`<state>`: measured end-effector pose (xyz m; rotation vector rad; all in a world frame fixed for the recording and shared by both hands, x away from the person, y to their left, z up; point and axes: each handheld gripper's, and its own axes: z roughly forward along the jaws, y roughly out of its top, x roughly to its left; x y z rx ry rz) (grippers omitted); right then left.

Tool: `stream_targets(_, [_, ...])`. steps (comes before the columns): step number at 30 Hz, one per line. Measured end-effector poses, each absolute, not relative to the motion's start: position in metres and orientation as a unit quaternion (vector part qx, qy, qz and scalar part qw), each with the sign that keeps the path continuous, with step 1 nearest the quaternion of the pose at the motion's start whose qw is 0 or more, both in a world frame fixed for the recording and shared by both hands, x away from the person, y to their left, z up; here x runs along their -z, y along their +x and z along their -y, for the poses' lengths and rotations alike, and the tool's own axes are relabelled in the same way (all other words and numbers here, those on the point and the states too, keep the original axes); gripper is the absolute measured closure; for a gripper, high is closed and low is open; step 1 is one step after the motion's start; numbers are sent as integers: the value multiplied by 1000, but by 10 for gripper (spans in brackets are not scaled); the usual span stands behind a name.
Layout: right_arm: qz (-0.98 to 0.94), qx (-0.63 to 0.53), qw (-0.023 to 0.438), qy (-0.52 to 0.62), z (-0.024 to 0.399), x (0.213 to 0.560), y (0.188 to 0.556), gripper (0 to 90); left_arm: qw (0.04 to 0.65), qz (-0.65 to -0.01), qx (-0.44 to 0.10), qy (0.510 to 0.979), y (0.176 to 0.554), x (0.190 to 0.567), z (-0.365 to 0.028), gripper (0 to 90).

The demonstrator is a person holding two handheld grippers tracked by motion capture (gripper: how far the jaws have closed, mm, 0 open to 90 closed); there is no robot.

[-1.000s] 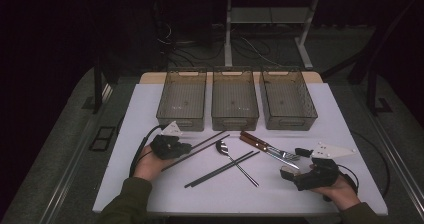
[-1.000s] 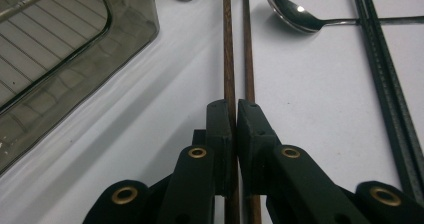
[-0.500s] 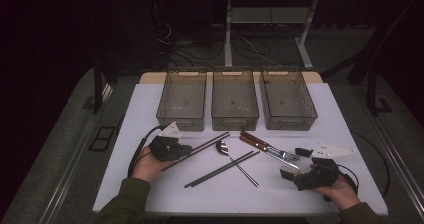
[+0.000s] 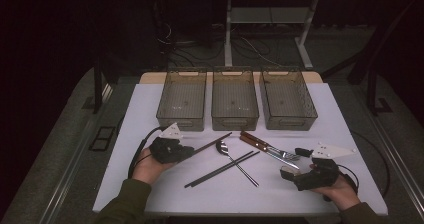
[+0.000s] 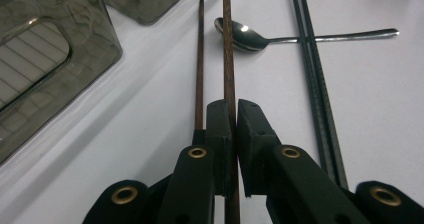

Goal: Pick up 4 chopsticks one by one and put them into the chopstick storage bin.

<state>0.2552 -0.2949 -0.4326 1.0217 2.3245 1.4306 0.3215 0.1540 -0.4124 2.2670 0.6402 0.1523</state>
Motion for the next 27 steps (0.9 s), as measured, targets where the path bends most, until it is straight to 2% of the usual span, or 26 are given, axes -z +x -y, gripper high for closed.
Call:
stream_targets(12, [-788,-485,127,357,295,432,255,6,382,-261,-57,885,320,407,-154,845])
stream_targets(27, [-791,-479,109,363,298,431,256,7,393,-278,-61,874,325,396,-164,844])
